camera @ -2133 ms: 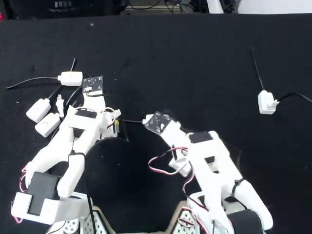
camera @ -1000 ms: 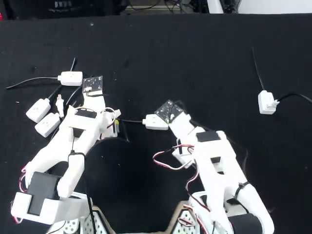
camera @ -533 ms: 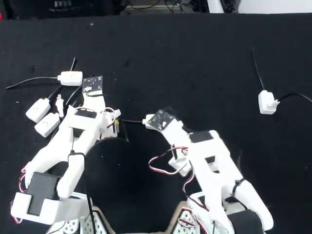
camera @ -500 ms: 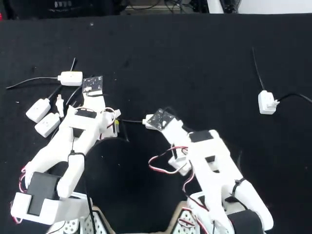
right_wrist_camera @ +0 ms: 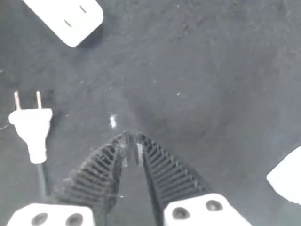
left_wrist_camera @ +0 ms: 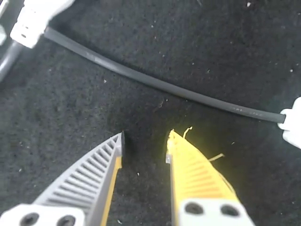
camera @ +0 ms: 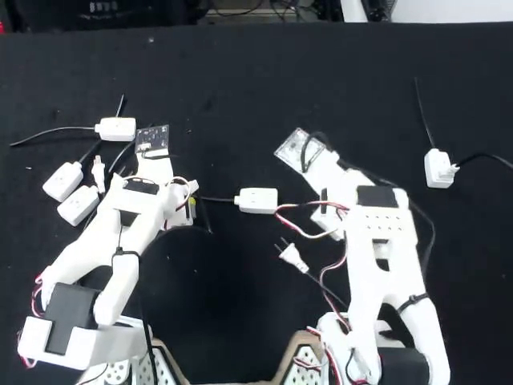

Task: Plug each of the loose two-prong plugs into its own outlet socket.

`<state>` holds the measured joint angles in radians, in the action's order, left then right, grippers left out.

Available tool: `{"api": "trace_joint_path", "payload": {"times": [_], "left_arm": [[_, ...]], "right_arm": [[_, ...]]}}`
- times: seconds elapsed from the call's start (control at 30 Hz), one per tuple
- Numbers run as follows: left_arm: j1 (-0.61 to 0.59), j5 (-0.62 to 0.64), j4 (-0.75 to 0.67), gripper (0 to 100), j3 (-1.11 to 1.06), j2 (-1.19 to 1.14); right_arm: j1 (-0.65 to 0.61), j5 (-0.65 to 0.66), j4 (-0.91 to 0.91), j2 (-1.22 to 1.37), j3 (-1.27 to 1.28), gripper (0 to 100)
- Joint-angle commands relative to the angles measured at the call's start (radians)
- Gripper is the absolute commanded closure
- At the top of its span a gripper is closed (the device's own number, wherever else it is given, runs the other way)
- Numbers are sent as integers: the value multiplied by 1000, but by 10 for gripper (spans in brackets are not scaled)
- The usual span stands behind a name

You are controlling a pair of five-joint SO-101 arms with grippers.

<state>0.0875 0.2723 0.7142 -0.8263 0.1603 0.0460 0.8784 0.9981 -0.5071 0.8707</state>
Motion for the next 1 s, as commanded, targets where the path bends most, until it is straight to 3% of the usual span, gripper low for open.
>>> {"api": "trace_joint_path", "payload": {"times": [0.0,0.13,0.3,0.7,0.97], "left_arm": [[-18,9,-6,845,8,35],[-21,9,-2,845,8,35],[-85,11,0,845,10,35],[-105,11,-5,845,10,35],[-111,11,-2,845,10,35]], "right_arm": [[-109,-173,120,-10,-24,971],[-281,-351,178,-19,84,856],[-411,-367,103,-19,189,849],[-411,-368,109,-21,191,866],[-408,-361,-118,-12,328,864]]}}
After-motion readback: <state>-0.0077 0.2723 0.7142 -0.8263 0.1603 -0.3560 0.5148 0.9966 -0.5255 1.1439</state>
